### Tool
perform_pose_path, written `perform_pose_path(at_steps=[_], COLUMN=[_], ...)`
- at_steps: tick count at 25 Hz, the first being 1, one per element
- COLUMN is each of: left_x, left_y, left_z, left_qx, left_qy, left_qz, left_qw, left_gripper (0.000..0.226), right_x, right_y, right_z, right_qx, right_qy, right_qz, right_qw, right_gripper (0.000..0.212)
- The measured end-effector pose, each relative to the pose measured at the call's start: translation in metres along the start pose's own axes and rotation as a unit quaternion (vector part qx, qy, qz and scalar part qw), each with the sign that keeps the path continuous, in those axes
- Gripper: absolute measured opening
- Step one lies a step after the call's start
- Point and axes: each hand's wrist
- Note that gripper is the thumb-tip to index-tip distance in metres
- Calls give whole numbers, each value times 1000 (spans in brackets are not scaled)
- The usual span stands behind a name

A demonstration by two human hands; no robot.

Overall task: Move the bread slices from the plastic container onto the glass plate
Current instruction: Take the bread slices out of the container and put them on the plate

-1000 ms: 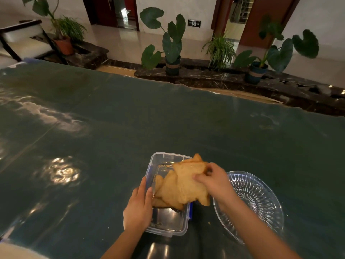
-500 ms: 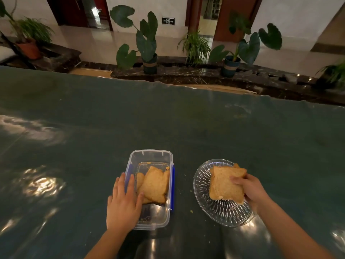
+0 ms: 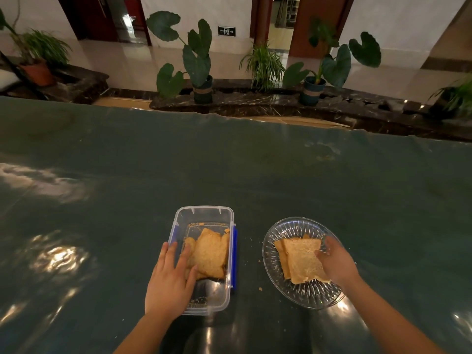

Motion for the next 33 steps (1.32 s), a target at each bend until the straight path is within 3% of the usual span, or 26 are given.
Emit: perform_pose_path(at_steps=[4,12,17,21,26,28,30,33], left_x=[0,-3,-4,-2,-2,-2,-2,-3], left_y=[2,6,5,3,0,0,-1,-1], left_z=[1,4,4,3,1,1,1,1], left_qx=[-6,-6,-19,-28,-33,-32,-31,-37], left_qy=[1,1,-1,2,4,3,1,0], left_qz=[6,6,27,39,46,46,47,55], left_qw=[1000,1000,999,999,998,998,998,998], left_gripper=[79,71,68,68,67,66,66,65], right_x=[-21,-65,-57,-46,-40,-38,-35,-35], right_y=[-7,-73,-124,-155,-179,-180,-179,-175], right_z=[-25,-145,-197,-214,-215,-214,-217,-222], right_qx=[3,-8,-276,-440,-468,-459,-448,-367], right_qy=[93,323,388,349,306,310,318,293], right_qz=[46,-87,-135,-156,-146,-125,-120,-156], right_qw=[995,943,869,812,816,823,827,869], right_gripper=[47,36,41,59,91,94,81,53])
Point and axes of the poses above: each hand's wrist, its own x-axis towards the middle knuckle, its own y-axis out of the back of the hand, z = x × y, and after that the axes turned 6 degrees about -y, right-handed
